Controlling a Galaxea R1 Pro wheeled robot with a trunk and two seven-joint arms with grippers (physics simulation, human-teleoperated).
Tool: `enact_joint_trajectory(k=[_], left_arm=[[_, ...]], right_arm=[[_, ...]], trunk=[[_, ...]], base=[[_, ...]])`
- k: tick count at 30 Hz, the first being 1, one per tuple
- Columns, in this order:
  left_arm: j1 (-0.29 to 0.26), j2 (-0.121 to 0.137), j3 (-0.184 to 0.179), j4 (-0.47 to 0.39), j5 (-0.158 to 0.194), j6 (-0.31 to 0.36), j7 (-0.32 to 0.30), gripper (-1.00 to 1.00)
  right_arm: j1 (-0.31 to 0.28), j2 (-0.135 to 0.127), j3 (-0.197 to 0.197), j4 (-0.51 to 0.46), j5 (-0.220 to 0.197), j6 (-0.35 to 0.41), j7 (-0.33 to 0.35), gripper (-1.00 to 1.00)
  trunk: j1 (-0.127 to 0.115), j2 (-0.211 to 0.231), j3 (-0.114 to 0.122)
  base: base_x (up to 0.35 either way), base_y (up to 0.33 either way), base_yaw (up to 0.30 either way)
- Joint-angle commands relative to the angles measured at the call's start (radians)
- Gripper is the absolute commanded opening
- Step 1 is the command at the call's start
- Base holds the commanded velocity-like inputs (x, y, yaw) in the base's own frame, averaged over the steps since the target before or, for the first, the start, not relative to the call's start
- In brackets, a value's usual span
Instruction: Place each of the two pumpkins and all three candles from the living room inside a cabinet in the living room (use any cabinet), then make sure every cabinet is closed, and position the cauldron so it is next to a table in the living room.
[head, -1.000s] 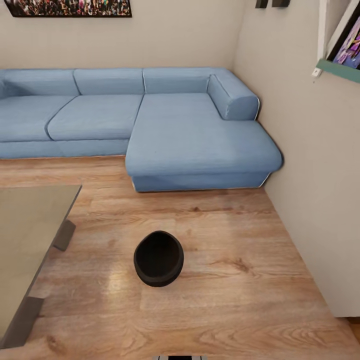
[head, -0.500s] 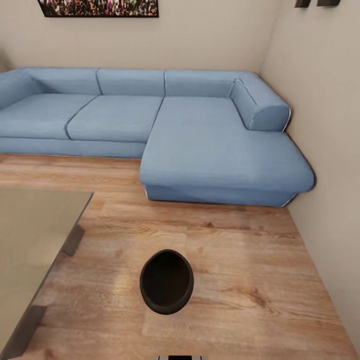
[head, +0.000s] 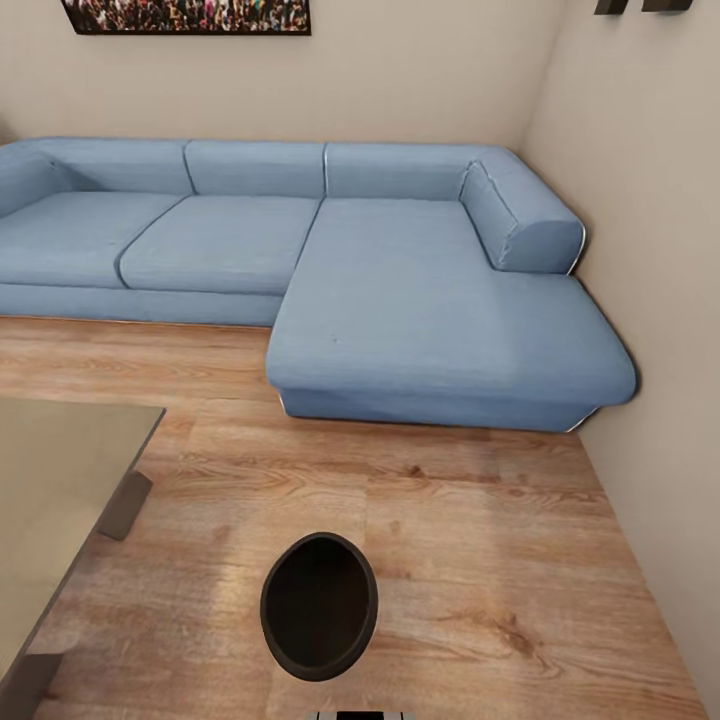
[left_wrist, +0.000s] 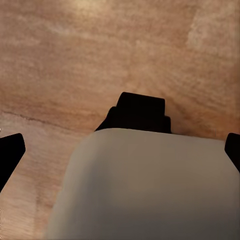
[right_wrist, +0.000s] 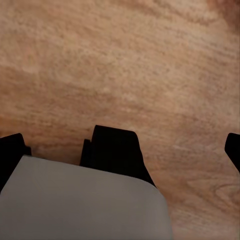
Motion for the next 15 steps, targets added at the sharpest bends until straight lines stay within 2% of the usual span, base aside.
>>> enact_joint_trajectory(k=[1, 5, 7, 9, 11, 14, 15], left_arm=[[0.0, 0.001, 0.0, 0.0, 0.0, 0.0, 0.0, 1.0], [-0.008, 0.017, 0.028, -0.002, 0.005, 0.014, 0.001, 1.0], [-0.015, 0.024, 0.038, -0.003, 0.005, 0.074, 0.001, 1.0], [-0.029, 0.031, 0.041, -0.022, 0.003, 0.166, 0.001, 1.0], [-0.043, 0.042, 0.042, -0.071, 0.0, 0.244, 0.002, 1.0], [-0.055, 0.071, 0.044, -0.171, 0.0, 0.295, 0.004, 1.0], [-0.064, 0.087, 0.045, -0.244, 0.0, 0.331, 0.006, 1.0]], right_arm=[[0.0, 0.0, 0.0, 0.0, 0.0, -0.002, 0.0, 1.0], [-0.001, -0.003, -0.006, -0.009, -0.001, -0.003, -0.002, 1.0], [0.0, -0.004, -0.007, -0.01, -0.001, 0.003, -0.001, 1.0], [-0.001, -0.005, -0.005, -0.012, 0.0, 0.006, -0.001, 1.0], [-0.001, -0.006, -0.005, -0.036, 0.002, 0.007, -0.002, 1.0], [-0.009, -0.008, -0.005, -0.117, 0.001, 0.026, -0.005, 1.0], [-0.013, -0.008, -0.005, -0.182, 0.002, 0.088, -0.005, 1.0]], trunk=[[0.0, 0.0, 0.0], [0.0, 0.0, 0.0], [0.0, 0.0, 0.0], [0.0, 0.0, 0.0], [0.0, 0.0, 0.0], [0.0, 0.0, 0.0], [0.0, 0.0, 0.0]], base=[[0.008, -0.001, 0.0], [0.0, 0.0, 0.0], [0.0, 0.0, 0.0], [0.0, 0.0, 0.0], [0.0, 0.0, 0.0], [0.0, 0.0, 0.0], [0.0, 0.0, 0.0]])
